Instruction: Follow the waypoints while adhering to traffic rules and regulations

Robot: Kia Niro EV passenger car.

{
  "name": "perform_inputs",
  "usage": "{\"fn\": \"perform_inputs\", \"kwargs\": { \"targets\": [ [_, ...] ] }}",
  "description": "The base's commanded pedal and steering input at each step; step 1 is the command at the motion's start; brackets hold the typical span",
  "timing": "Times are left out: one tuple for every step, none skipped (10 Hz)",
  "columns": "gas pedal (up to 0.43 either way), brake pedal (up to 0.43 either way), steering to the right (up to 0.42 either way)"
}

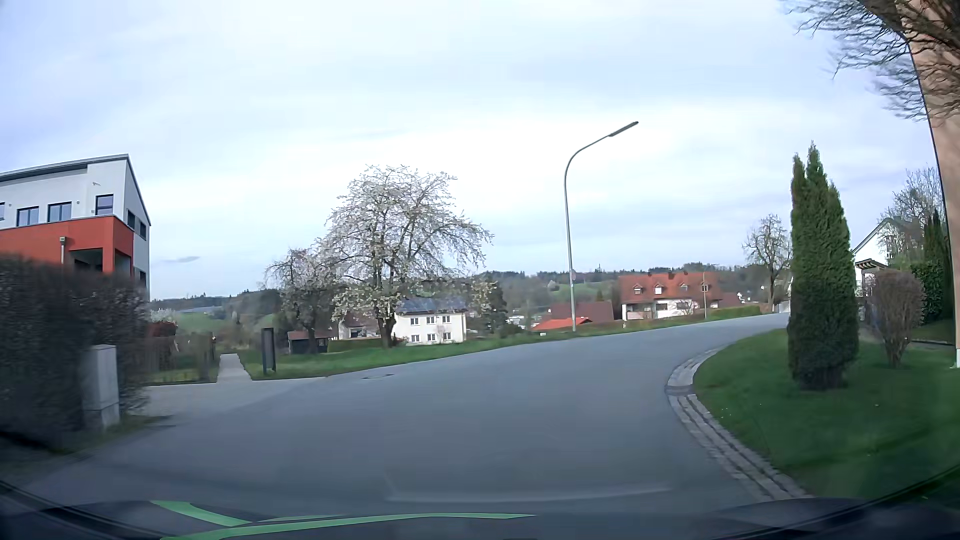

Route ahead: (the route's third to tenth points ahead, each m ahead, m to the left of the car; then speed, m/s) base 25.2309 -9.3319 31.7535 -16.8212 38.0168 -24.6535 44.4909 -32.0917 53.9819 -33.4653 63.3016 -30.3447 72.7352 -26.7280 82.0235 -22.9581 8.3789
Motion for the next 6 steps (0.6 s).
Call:
{"fn": "perform_inputs", "kwargs": {
  "targets": [
    [0.008,0.000,0.100],
    [0.008,0.000,0.101],
    [0.008,0.000,0.103],
    [0.008,0.000,0.106],
    [0.008,0.000,0.112],
    [0.008,0.000,0.117]
  ]
}}
